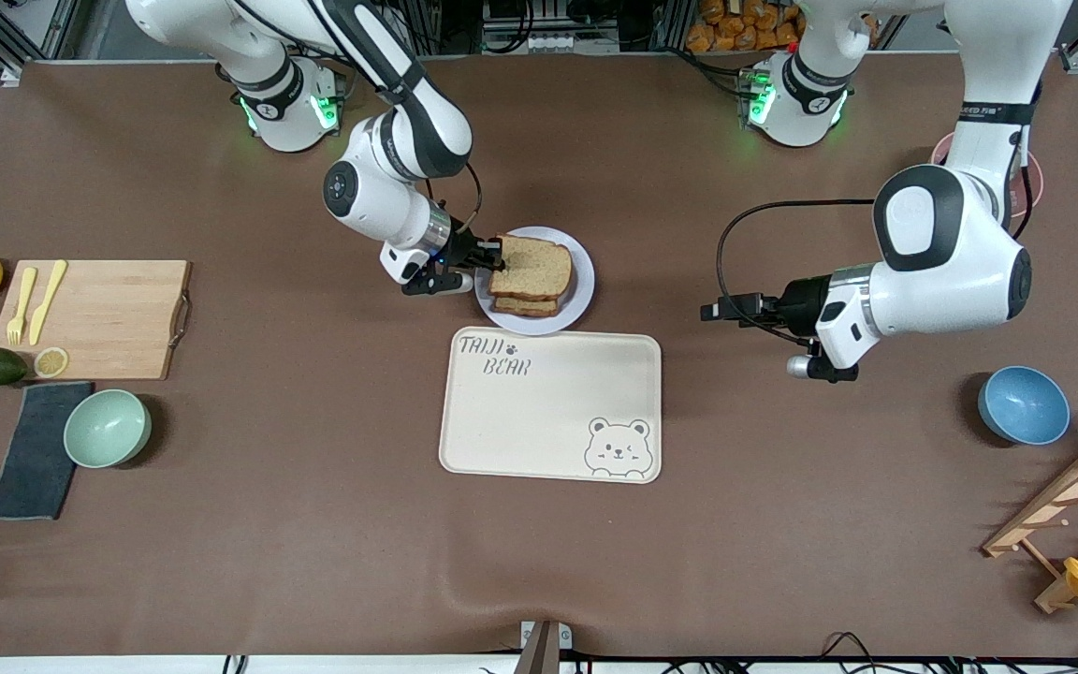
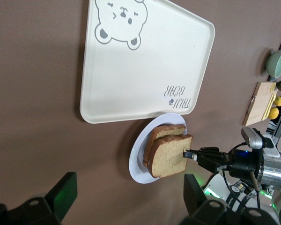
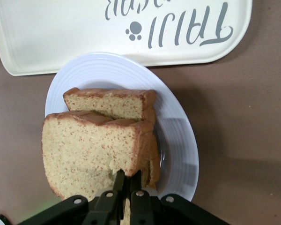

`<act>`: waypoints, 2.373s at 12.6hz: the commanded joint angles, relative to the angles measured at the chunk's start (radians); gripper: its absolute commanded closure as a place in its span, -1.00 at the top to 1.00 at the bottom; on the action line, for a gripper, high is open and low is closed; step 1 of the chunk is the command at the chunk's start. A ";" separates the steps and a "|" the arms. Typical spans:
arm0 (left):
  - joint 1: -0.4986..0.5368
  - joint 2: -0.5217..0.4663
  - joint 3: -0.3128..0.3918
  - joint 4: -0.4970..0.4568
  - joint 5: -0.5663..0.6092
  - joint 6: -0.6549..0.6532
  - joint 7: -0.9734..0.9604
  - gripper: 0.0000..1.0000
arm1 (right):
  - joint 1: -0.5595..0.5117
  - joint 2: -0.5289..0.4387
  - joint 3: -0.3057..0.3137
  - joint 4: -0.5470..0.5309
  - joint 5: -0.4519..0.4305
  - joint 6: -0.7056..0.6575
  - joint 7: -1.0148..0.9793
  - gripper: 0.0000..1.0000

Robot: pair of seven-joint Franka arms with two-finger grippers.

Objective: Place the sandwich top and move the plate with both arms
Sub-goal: 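Lay the bread slice on the egg toast while the left gripper approaches, then open the right gripper and withdraw it while the left gripper grips the plate rim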

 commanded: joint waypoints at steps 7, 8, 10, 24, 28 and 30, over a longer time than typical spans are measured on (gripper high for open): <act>0.022 -0.005 -0.017 -0.139 -0.210 0.016 0.250 1.00 | 0.004 0.007 -0.011 0.038 0.029 -0.010 0.091 0.14; 0.021 -0.002 -0.017 -0.161 -0.268 0.016 0.289 1.00 | 0.002 0.007 -0.013 0.038 0.029 -0.011 0.091 0.14; 0.017 0.015 -0.017 -0.220 -0.379 0.016 0.346 1.00 | -0.019 -0.005 -0.017 0.038 0.029 -0.065 0.091 0.18; -0.042 0.217 -0.081 -0.274 -0.758 0.021 0.633 1.00 | -0.507 -0.136 -0.034 0.166 -0.342 -0.574 0.128 0.56; -0.073 0.249 -0.083 -0.285 -0.760 0.070 0.694 1.00 | -0.602 -0.136 -0.034 0.231 -0.463 -0.695 0.124 0.58; -0.072 0.286 -0.083 -0.297 -0.790 0.070 0.786 1.00 | -0.616 -0.139 -0.034 0.237 -0.479 -0.697 0.124 0.62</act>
